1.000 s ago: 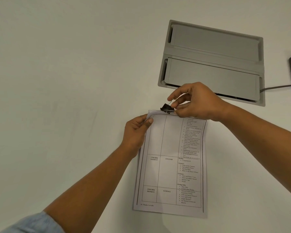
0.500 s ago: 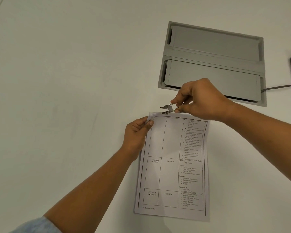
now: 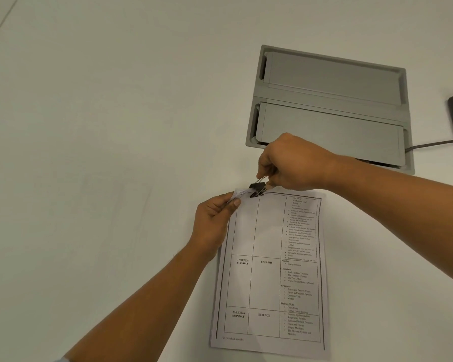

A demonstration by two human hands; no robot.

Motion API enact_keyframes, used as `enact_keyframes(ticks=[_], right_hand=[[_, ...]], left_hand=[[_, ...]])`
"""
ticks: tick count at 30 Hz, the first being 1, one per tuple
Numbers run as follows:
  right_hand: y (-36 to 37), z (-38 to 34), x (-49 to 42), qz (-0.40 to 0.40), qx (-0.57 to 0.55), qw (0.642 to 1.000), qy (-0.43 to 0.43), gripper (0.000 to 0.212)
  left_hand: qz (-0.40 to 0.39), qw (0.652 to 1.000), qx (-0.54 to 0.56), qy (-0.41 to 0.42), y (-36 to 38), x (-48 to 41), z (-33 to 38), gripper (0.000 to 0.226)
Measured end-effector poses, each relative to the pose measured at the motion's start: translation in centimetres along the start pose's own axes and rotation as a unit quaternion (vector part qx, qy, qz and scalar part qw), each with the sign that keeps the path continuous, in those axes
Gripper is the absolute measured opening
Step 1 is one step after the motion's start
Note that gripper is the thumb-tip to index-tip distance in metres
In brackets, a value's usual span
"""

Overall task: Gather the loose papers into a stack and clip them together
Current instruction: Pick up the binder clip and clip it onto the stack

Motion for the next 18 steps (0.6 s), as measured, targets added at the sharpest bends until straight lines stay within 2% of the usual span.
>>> enact_keyframes(ticks=[4, 9, 11, 14, 16, 18], right_hand=[[0.1, 0.5, -0.7, -0.053, -0.035, 0.998, 0.016, 0.043], [1.3, 2.9, 0.9, -0.008, -0.13, 0.989, 0.069, 0.072], [2.3, 4.7, 2.8, 0.024, -0.205, 0.971, 0.122, 0.071], [4.7, 7.1, 6.7, 0.119, -0.354, 0.904, 0.208, 0.06], [7.1, 7.5, 9.0, 0.176, -0.479, 0.824, 0.247, 0.056], [9.6, 6.7, 10.8, 0.206, -0.581, 0.746, 0.251, 0.058]], left_hand=[[-0.002, 1.0, -0.007, 0.002, 0.1, 0.2, 0.1, 0.025], [-0.013, 1.0, 0.002, -0.001, 0.0, 0.4, 0.5, 0.025], [-0.018, 1.0, 0.008, -0.008, -0.1, 0.5, 0.6, 0.023], [-0.014, 1.0, 0.011, -0.024, -0.2, 0.5, 0.7, 0.019], [-0.008, 0.999, 0.017, -0.033, -0.2, 0.4, 0.7, 0.017], [0.0, 0.999, 0.032, -0.043, -0.2, 0.2, 0.6, 0.017]])
Point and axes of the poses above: each hand's wrist, its own x-axis away from the middle knuckle, its own y-axis out of the palm, z = x × y, the point moved 1 cm from there along -x, towards the middle knuckle, and after that the axes turned 11 degrees about -y, right-handed, at the moved point
